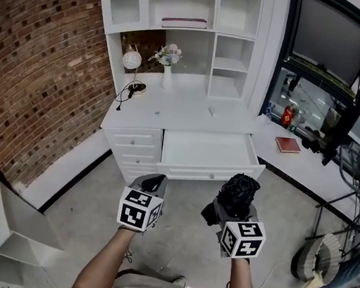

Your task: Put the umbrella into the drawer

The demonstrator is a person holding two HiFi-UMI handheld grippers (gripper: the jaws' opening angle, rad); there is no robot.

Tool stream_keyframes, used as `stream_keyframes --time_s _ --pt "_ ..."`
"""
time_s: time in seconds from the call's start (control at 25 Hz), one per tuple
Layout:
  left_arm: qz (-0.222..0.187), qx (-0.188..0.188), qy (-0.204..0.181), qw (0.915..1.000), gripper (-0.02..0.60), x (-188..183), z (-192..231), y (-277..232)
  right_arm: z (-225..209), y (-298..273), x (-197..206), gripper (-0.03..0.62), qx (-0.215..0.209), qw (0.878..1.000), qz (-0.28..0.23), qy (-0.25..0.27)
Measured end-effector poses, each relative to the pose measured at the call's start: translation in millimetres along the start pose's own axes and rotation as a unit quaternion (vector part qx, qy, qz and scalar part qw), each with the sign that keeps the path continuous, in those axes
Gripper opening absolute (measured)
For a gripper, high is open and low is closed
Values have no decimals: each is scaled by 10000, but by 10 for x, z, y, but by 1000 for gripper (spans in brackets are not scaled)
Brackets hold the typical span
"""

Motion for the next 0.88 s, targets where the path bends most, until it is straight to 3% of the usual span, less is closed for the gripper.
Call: stream_keyframes --time_s 0.44,0.88 --pt "173 15 -181 9997 -6 -39 -174 -122 -206 15 6 250 -88 10000 -9 4" --pt "132 37 -136 9998 -6 -51 -5 -510 -326 -340 14 250 -90 9999 -64 -55"
Point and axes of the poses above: the fingertips, and each gripper's own axes: y backward along the fingers, z to its left, x out of its underside, the point moved 8 cm from there along y, backward along the fingers, and after that the axes turned 6 degrees about -z, right-handed, at the moved point
